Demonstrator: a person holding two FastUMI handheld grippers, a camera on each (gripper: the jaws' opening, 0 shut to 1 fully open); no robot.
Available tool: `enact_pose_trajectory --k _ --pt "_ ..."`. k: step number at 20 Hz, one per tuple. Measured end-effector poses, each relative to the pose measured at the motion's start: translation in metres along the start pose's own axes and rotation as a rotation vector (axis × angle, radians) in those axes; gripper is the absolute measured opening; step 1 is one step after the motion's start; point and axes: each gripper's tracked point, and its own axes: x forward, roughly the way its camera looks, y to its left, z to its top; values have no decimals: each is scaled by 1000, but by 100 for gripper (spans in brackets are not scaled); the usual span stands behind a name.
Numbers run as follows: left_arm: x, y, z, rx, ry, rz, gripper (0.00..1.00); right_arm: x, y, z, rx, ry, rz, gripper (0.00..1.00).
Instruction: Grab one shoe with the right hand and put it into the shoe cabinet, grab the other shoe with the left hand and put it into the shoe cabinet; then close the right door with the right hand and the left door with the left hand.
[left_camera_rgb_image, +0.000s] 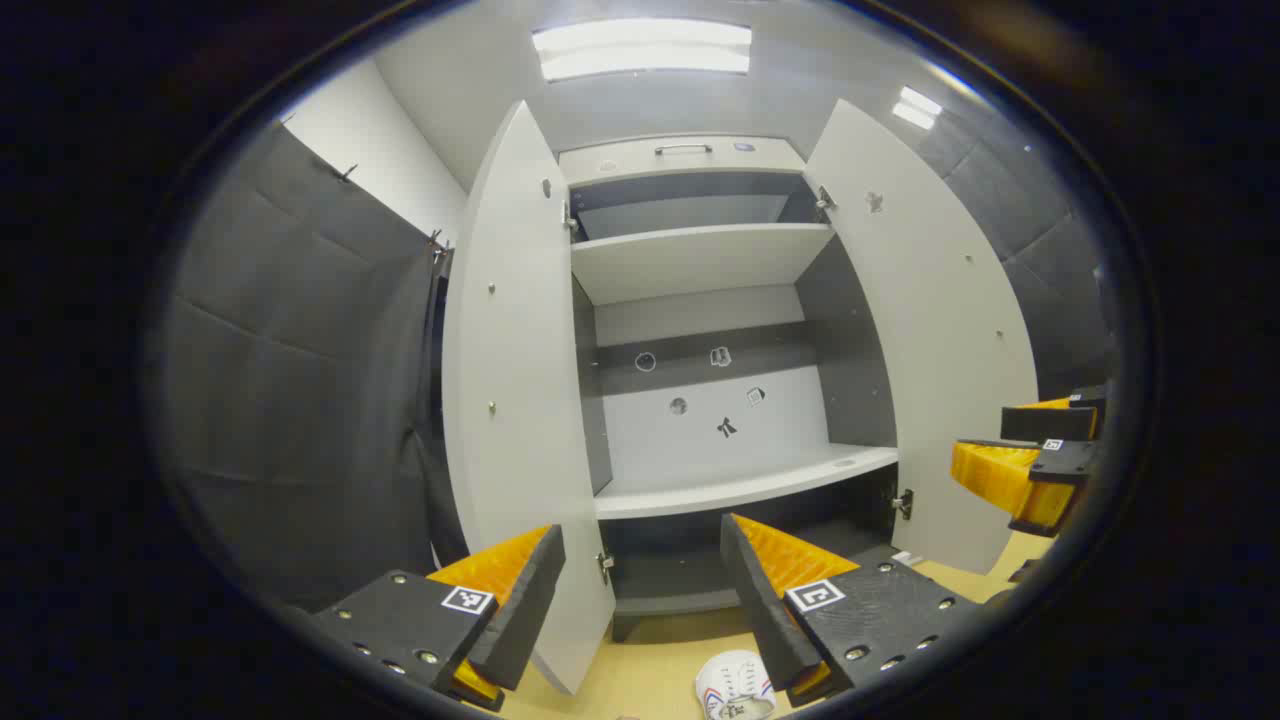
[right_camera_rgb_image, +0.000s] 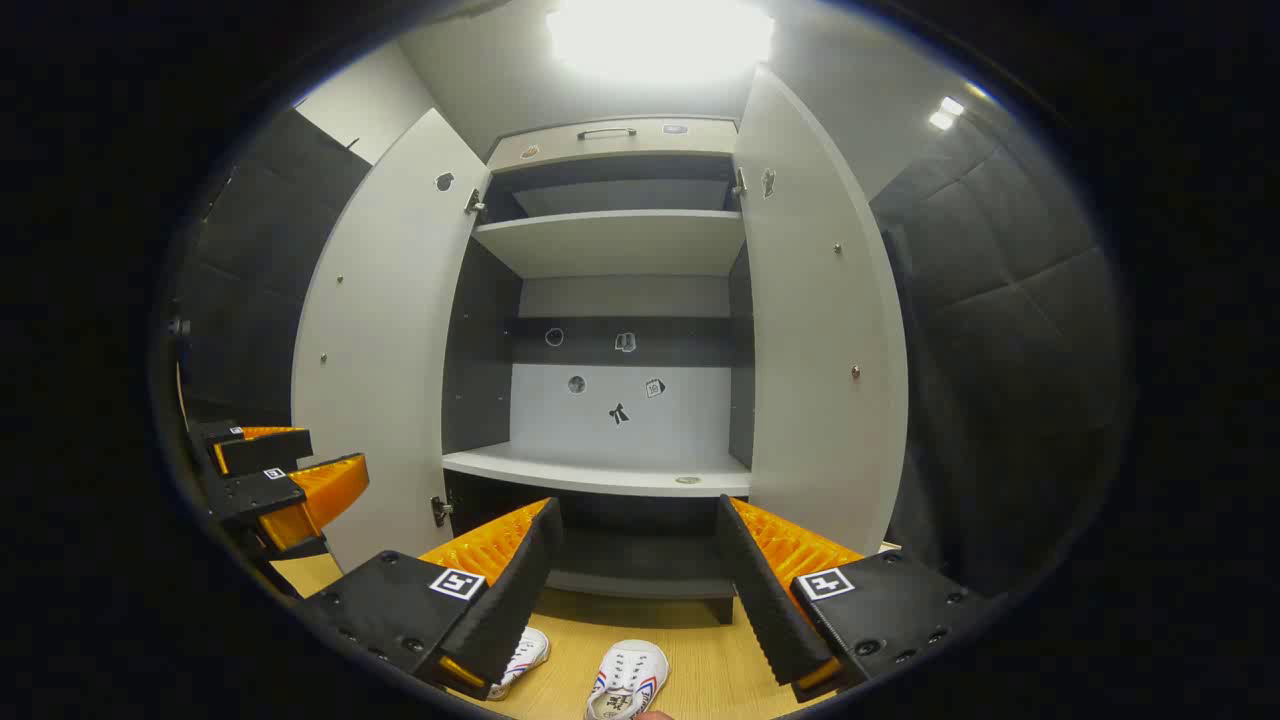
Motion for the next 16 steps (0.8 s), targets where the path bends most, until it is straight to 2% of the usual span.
enact_pose_trajectory --k 8,16 --pt "-2 3 1 16 4 19 91 8 -22 -22 41 67 -62 98" --pt "-5 5 2 27 9 27 90 7 -25 -33 46 94 -64 98"
